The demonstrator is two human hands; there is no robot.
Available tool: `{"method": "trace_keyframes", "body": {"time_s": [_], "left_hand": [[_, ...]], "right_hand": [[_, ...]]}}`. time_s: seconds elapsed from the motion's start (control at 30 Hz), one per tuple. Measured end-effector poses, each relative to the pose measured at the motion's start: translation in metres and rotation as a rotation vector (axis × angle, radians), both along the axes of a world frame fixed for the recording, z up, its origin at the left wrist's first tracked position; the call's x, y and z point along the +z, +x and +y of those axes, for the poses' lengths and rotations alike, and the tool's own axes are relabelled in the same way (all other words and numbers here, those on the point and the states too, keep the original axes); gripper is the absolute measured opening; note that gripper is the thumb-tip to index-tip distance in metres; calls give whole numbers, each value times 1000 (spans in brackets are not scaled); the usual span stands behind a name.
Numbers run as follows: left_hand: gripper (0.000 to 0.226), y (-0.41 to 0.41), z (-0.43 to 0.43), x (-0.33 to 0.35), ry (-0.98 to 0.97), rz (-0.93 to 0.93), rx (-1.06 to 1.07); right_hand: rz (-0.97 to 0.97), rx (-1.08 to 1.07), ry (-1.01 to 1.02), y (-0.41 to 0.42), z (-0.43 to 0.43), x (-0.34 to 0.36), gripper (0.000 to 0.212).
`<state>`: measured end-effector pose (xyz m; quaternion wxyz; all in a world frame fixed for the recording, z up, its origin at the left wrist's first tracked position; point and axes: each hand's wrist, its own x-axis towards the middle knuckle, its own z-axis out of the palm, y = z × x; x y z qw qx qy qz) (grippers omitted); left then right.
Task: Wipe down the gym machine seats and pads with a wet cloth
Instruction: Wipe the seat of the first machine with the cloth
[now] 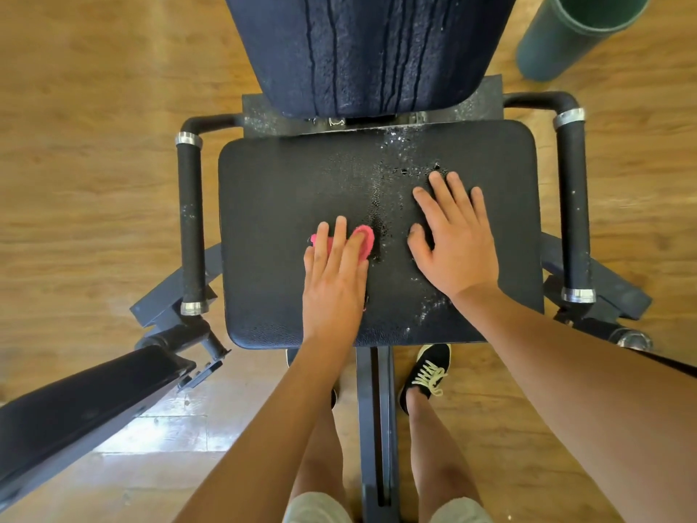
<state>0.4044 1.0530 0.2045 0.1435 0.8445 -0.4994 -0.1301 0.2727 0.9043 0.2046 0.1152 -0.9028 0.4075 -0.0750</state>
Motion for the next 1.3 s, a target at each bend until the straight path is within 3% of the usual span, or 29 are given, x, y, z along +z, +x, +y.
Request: {"method": "trace_keyframes", "body": {"time_s": [0.07,0.17,0.4,0.77,1.3], "left_hand": [[44,3,-8,2,-7,39,17],[52,8,-15,0,50,-54,-24],[47,0,0,-7,74,-143,-49],[46,-33,27,-7,104,-108,71],[45,29,-127,-9,-75,-68,154]], "right_hand": [[5,-1,-2,0,-1,0,49],[7,-4,-3,0,-2,0,49],[-8,-1,-1,-1,-1,-1,49],[0,-1,23,0,-1,2,49],[-19,-3,10,-1,-2,-4,52]]}}
